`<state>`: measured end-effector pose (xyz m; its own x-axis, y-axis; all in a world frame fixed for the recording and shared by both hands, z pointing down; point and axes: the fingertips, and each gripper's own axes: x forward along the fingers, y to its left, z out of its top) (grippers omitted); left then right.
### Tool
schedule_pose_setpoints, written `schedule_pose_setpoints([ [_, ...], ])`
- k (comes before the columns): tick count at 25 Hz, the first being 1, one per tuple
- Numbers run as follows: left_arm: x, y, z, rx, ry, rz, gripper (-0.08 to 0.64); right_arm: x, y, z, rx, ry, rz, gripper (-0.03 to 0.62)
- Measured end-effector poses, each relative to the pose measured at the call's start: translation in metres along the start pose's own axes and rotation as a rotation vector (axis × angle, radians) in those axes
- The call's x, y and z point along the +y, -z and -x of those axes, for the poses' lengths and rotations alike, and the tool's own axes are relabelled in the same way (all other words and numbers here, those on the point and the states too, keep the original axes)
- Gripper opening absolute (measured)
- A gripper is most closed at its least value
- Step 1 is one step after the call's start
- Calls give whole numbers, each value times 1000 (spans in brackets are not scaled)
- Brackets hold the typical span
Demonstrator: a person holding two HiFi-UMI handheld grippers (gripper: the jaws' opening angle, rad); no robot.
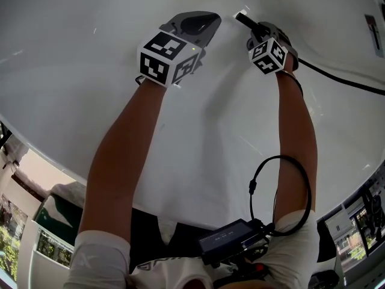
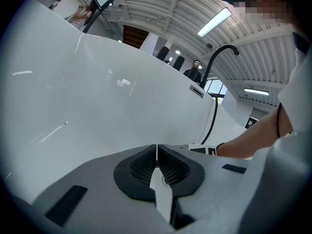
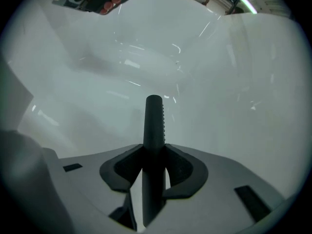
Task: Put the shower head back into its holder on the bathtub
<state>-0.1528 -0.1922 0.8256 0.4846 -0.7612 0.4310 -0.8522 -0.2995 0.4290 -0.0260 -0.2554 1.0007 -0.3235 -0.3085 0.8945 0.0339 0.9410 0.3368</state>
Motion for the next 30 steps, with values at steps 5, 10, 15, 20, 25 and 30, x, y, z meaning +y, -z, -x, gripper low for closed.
schedule_pose_setpoints([
  [5, -22, -26, 19, -17, -19, 10, 25, -12, -35, 66, -114, 78, 45, 140],
  [10, -39, -65, 49, -72, -63, 18, 25, -24, -74, 140, -225, 146, 34, 140],
  [15, -68, -103, 95, -126, -79, 17, 25, -27, -110, 226, -340, 214, -50, 140],
  [20, -109, -139, 138, -159, -66, -41, 25, -27, -132, 313, -430, 284, -138, 140],
  [25, -153, -190, 176, -218, -37, -85, 25, -33, -150, 400, -500, 358, -235, 140],
  [30, -199, -228, 208, -253, 12, -122, 25, -37, -157, 486, -571, 428, -347, 140],
])
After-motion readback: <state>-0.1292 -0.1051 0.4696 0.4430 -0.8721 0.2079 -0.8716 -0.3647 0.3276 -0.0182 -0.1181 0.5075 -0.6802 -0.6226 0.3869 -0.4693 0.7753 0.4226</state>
